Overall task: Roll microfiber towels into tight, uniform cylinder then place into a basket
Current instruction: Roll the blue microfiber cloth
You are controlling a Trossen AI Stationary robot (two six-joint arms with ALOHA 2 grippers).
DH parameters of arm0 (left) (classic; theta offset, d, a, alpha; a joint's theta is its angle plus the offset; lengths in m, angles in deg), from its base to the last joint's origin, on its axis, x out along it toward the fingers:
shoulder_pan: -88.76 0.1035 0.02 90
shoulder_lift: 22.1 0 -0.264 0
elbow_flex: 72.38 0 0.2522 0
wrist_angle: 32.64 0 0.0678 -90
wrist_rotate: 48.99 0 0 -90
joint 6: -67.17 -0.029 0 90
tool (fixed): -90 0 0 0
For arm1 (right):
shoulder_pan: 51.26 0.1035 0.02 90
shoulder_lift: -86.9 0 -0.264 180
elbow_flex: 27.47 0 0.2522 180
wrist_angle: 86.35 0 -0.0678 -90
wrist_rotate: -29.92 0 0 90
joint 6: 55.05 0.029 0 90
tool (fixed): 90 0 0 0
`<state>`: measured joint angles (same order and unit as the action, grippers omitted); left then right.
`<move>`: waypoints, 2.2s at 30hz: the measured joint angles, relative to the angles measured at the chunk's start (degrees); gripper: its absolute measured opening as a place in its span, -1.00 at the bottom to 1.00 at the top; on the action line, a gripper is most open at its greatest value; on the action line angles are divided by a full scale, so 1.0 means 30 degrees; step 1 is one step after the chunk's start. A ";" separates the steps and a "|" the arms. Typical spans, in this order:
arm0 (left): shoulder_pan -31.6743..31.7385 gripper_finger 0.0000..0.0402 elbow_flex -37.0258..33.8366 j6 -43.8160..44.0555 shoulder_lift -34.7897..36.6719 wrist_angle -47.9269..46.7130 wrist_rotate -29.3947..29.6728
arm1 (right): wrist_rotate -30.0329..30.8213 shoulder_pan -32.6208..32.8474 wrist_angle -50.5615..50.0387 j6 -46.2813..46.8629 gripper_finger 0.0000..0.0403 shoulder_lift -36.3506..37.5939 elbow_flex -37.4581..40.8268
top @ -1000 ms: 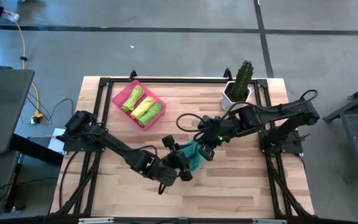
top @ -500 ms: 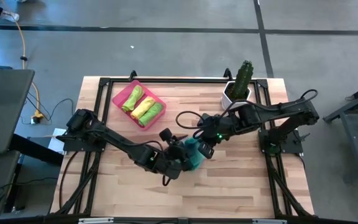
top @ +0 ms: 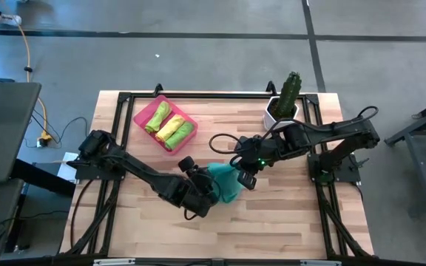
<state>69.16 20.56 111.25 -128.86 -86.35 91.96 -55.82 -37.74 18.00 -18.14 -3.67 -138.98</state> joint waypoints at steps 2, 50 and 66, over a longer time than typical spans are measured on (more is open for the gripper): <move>-0.0165 -0.14 0.0000 0.0748 0.0000 -0.0858 -0.0367 | -0.0096 0.0000 0.0000 0.0027 -0.99 0.0000 0.0000; 0.0137 -0.94 -0.3381 -0.2289 0.0344 0.4096 -0.0435 | -0.0466 0.0044 0.0907 -0.2328 -0.99 0.0000 0.0015; -0.3085 -1.00 -0.3351 -0.2162 0.5107 0.3262 -0.8433 | 0.2353 0.1333 0.5100 -0.7658 -0.59 -0.0845 0.4564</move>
<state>59.91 10.51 104.76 -113.54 -76.57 66.66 -48.76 -33.74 33.30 -41.12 -6.20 -125.29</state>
